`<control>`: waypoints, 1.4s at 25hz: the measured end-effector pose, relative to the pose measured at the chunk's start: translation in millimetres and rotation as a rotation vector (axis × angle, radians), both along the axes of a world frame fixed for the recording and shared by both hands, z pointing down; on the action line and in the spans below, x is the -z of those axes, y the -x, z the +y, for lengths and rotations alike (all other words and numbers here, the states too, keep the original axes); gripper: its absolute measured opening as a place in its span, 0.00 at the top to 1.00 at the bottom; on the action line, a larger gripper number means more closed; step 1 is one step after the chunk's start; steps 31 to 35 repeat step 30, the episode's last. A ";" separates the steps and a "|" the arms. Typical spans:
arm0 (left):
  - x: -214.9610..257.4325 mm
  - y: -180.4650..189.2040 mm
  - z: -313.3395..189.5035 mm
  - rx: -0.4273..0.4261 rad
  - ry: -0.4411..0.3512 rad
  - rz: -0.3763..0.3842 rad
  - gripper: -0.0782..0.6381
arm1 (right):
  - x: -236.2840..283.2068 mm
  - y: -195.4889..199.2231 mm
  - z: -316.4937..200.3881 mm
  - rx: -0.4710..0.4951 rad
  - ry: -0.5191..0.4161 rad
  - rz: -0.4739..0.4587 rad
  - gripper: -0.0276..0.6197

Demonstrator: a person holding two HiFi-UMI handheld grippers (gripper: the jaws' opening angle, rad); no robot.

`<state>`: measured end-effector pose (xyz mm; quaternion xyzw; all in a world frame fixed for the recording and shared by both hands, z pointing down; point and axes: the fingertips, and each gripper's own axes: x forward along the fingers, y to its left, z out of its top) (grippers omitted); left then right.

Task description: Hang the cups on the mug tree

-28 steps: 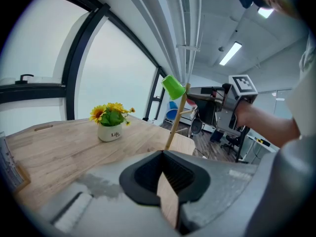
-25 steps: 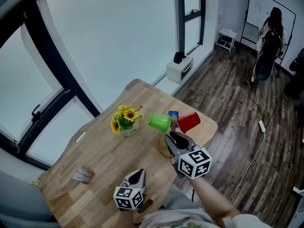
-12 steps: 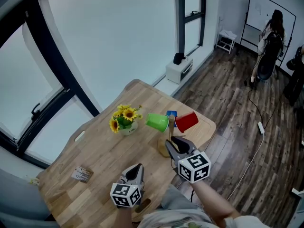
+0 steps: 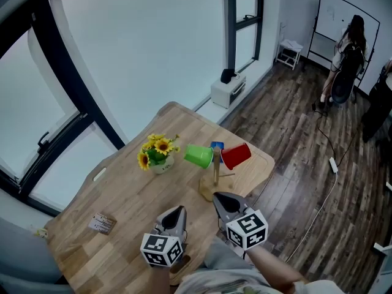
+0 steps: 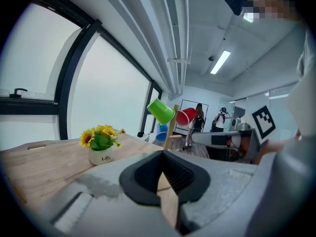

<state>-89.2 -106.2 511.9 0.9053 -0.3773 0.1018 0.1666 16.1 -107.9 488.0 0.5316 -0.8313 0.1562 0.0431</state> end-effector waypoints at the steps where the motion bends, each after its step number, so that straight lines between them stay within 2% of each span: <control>1: 1.7 -2.8 0.7 -0.003 -0.002 0.003 0.89 | -1.2 0.5 2.9 0.002 0.004 0.005 0.96; 14: 11.5 -37.5 17.4 -0.079 -0.031 0.016 0.89 | -7.3 5.3 29.4 0.033 0.004 0.055 0.96; 35: 11.6 -44.1 20.2 -0.091 -0.036 0.020 0.89 | -8.2 0.8 35.1 0.033 0.002 0.097 0.96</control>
